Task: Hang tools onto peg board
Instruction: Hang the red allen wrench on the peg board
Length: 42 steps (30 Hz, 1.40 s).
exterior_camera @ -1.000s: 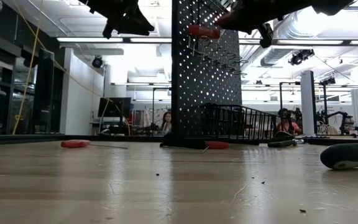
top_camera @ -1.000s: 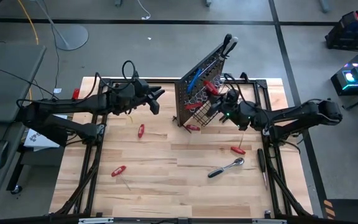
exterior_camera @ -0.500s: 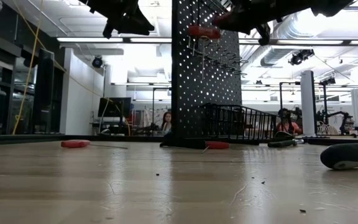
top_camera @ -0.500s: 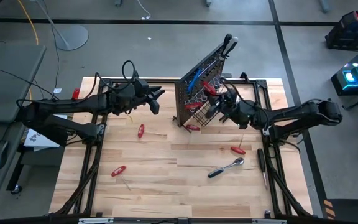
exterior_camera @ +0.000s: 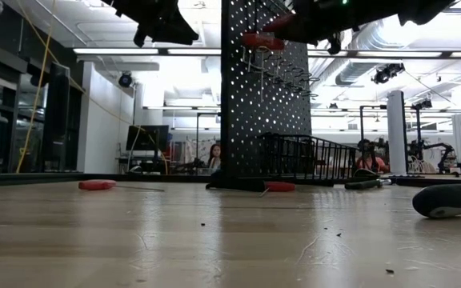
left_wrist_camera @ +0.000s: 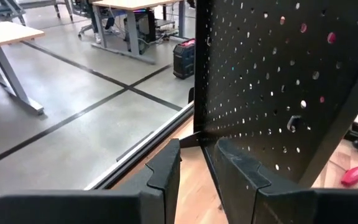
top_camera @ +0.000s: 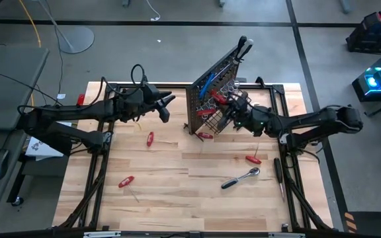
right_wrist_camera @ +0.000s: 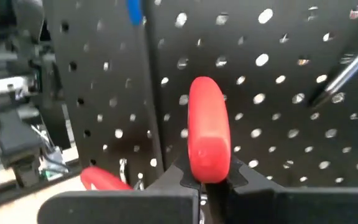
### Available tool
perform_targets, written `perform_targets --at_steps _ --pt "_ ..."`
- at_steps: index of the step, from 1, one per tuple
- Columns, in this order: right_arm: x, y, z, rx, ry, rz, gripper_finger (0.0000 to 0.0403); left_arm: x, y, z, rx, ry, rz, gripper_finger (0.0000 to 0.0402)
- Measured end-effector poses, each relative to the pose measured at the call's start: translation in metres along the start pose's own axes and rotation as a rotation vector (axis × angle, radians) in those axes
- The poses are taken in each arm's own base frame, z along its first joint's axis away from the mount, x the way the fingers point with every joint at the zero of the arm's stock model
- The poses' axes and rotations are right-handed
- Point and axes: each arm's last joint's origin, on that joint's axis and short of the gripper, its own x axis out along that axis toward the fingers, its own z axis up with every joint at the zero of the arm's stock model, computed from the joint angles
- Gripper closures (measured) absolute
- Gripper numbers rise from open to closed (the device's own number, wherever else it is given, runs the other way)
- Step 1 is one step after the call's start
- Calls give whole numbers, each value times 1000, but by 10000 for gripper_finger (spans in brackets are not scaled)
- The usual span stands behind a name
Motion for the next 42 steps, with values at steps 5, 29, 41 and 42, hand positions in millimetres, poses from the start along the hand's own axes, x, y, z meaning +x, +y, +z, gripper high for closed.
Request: perform_targets --at_steps 5,29,41,42 --pt "9 5 -11 -31 10 8 403 0 0 0 36 -1 0 316" --pt "5 13 -21 28 78 2 252 0 0 0 47 5 0 316" --pt "-28 -5 1 -21 170 2 213 -12 6 -5 57 81 4 316" --pt "-32 -8 3 -24 175 3 213 -14 7 -6 64 97 5 316"
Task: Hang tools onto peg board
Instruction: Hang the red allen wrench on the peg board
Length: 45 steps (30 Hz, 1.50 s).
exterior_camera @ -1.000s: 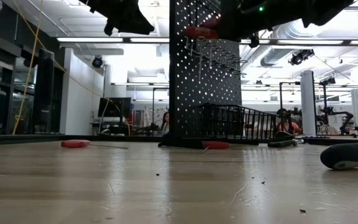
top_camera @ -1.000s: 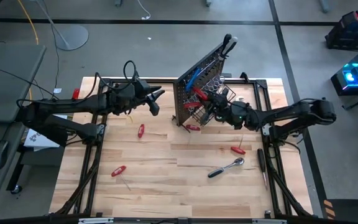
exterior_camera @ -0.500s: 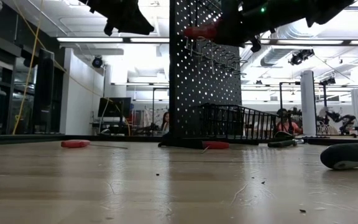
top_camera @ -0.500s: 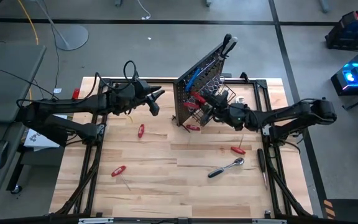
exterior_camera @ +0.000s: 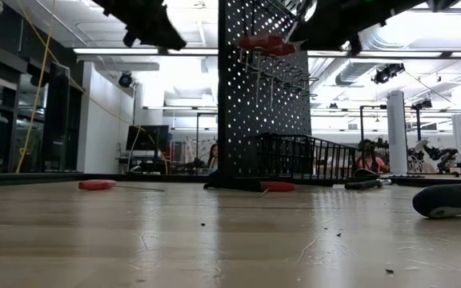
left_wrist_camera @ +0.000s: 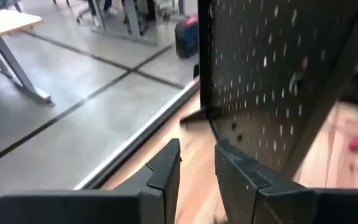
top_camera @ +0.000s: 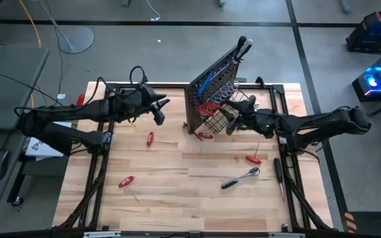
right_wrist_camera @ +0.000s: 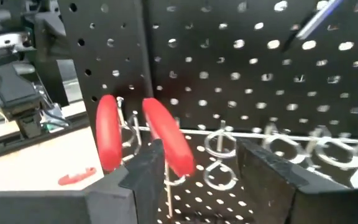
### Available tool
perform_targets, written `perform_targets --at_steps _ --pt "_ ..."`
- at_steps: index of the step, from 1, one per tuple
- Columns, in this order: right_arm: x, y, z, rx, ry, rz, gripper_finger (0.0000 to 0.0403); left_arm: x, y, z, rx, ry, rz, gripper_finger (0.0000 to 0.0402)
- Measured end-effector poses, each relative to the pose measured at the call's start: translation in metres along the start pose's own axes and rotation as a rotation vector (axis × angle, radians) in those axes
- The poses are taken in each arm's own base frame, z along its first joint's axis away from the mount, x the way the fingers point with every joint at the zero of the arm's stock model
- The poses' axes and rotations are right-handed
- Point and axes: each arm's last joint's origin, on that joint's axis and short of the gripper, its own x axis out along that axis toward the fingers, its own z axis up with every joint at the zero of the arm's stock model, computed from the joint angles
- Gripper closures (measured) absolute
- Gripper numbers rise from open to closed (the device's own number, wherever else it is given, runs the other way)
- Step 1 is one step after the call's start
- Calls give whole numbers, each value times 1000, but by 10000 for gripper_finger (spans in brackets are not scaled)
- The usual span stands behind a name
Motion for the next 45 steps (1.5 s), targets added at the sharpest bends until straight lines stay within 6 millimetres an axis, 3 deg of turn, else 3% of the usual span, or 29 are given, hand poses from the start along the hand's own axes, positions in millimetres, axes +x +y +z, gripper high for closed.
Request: perform_targets --at_steps 4,11,16,23,31,37,40,43,45 --pt "-17 -12 7 -19 12 -12 213 -5 0 -16 5 164 -46 316" --pt "-46 -33 20 17 -15 -48 213 -5 -6 -52 -130 555 -71 307" --pt "-56 -40 25 34 -36 -46 213 4 -26 -70 126 701 -274 260" --pt "-57 -41 20 63 10 -21 213 33 -39 -97 418 831 -347 187" --pt "-57 -41 16 79 45 -14 213 64 -52 -141 660 1032 -401 175" --pt "-57 -41 15 93 52 2 213 80 -53 -166 701 1142 -301 206" --pt "-57 -40 15 113 57 24 213 86 -53 -176 652 1220 -326 269" --pt "-57 -38 15 136 67 67 213 90 -54 -183 587 1273 -351 368" --pt "-58 -36 15 149 73 96 213 91 -53 -185 538 1293 -361 388"
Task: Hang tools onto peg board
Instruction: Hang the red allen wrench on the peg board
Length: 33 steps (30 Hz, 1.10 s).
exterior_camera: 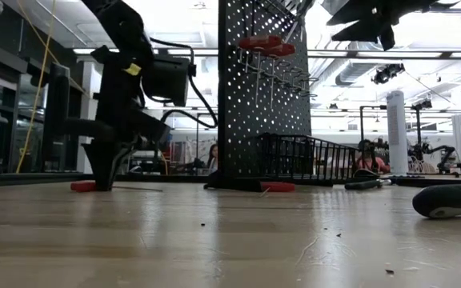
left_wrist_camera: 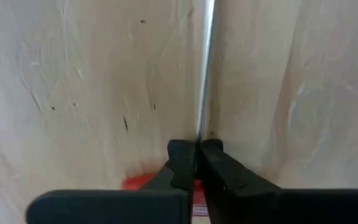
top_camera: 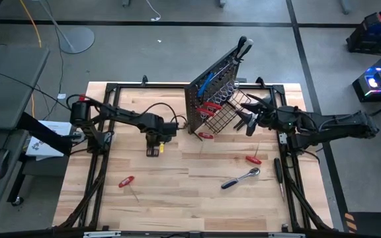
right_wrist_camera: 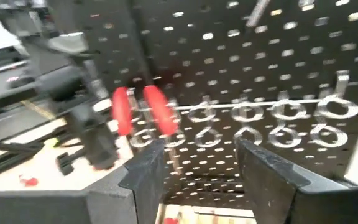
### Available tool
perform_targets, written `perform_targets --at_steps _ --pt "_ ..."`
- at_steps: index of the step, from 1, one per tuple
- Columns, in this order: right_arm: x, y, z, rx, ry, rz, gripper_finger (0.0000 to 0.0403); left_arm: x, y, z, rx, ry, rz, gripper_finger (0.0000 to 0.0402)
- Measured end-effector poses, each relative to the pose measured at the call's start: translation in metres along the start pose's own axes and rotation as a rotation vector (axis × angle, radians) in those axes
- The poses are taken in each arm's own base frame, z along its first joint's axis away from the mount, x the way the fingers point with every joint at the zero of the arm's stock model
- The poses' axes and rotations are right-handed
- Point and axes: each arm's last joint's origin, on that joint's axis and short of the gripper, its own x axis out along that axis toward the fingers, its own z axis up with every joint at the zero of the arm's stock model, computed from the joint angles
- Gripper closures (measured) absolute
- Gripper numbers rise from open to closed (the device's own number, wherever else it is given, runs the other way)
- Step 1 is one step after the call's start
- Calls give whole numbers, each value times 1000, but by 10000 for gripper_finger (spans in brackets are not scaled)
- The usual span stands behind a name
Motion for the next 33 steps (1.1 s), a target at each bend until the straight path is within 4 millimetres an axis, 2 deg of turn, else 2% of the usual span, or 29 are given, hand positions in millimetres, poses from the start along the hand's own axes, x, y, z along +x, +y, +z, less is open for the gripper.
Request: perform_targets --at_steps 3,6,10,13,16,20,23,30,33 --pt "-2 4 -1 17 5 39 213 -5 0 -2 -27 -21 -42 398" --pt "-5 9 -1 18 -3 72 213 -22 0 -8 -80 -119 -100 400" --pt "-8 14 -1 20 -3 112 213 -67 -6 -22 -116 -319 -262 401" --pt "-13 20 3 -2 8 167 213 -92 -10 -37 -174 -412 -340 401" --pt "-19 29 12 -72 27 253 213 -117 -18 -49 -243 -506 -544 401" --pt "-19 49 25 -319 73 304 213 -141 -26 -53 -354 -532 -867 401" --pt "-9 70 30 -541 107 329 213 -153 -31 -51 -451 -495 -960 401" --pt "24 135 30 -976 100 373 213 -205 -26 -28 -553 -785 -1308 401" --pt "36 159 35 -1085 69 324 213 -216 -25 -27 -612 -804 -1407 401"
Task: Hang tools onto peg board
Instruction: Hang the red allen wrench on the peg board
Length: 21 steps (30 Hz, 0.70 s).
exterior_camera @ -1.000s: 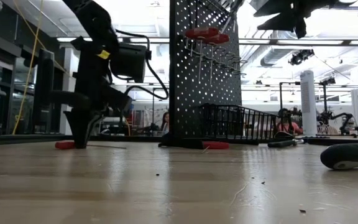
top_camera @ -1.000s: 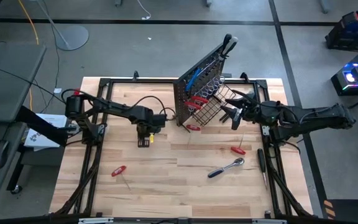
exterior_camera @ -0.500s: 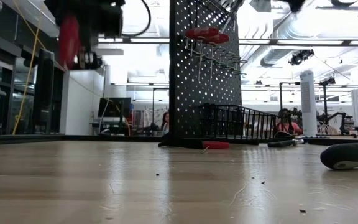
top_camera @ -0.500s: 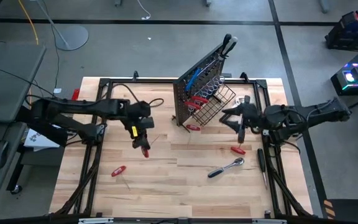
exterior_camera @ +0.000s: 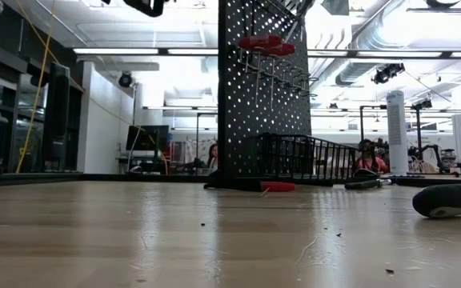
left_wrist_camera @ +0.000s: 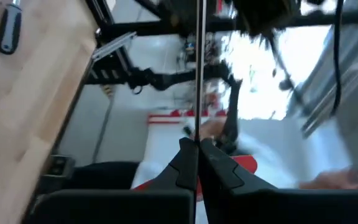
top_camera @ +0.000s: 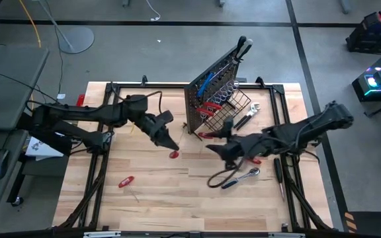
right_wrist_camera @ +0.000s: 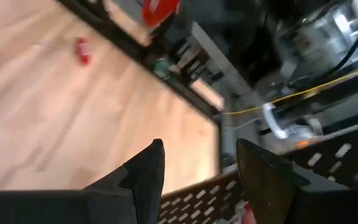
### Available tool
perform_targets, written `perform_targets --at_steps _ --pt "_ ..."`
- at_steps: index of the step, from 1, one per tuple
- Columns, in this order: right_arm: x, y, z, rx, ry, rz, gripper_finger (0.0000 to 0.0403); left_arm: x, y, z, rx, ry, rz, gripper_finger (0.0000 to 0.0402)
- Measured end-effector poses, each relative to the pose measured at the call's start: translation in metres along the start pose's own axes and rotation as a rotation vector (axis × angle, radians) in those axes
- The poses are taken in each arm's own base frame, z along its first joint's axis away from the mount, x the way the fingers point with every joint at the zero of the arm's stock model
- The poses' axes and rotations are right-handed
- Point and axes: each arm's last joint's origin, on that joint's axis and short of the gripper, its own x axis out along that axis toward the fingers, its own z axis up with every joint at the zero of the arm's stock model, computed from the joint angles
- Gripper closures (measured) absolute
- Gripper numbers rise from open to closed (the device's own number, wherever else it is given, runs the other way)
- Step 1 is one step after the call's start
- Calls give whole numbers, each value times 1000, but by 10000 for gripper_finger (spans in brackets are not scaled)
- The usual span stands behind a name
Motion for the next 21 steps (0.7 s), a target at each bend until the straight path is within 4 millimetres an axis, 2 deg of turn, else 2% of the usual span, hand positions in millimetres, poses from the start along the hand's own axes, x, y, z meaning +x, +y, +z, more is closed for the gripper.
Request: perform_targets --at_steps 4,9,14,21 --pt "21 1 32 -58 -4 -99 213 2 -1 -1 -64 -40 -1 401" --pt "50 10 64 -123 41 -182 213 4 -8 -6 -54 -21 -48 401" --pt "74 18 83 -141 122 -256 213 1 -16 -13 -33 -7 -83 401" --pt "87 18 100 -232 166 -312 213 3 -20 -21 -44 20 -93 401"
